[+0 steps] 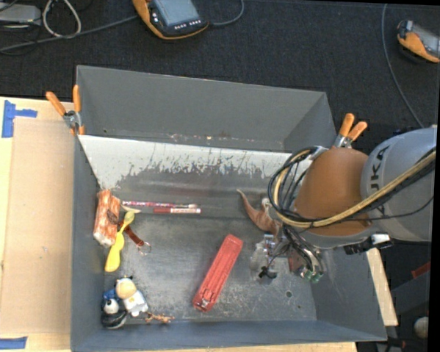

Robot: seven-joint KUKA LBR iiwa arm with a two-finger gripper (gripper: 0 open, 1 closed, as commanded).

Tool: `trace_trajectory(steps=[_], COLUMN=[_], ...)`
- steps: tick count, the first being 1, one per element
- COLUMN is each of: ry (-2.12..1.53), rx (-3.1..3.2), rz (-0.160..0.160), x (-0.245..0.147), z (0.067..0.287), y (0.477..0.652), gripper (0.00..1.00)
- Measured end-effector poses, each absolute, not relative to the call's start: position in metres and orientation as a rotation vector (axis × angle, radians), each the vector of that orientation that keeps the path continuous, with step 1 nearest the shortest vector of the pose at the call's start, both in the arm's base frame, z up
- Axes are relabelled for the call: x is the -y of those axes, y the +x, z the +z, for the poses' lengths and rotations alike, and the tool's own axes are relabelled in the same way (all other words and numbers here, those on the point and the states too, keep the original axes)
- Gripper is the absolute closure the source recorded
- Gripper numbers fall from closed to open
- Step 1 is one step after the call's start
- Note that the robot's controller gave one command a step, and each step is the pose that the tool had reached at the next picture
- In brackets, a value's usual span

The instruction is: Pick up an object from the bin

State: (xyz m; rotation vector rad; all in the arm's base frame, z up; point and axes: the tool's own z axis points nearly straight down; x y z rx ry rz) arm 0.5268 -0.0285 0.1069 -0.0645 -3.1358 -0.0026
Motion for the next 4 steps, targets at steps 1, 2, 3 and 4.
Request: trace_trajectory(steps=[1, 2, 3, 4], ry=[-0.327, -0.326, -0.295, -0.195], rx=[3.121, 3.121, 3.126, 3.132], rz=[0.001, 0.002, 0.001, 0.004], x=[0.008, 0.008, -0.039, -0.063], z=[0.08, 0.08, 0.07, 0.07], y=[0.527, 0.527, 0.558, 0.538], gripper=[0.0, 0.0, 0.0, 1.0])
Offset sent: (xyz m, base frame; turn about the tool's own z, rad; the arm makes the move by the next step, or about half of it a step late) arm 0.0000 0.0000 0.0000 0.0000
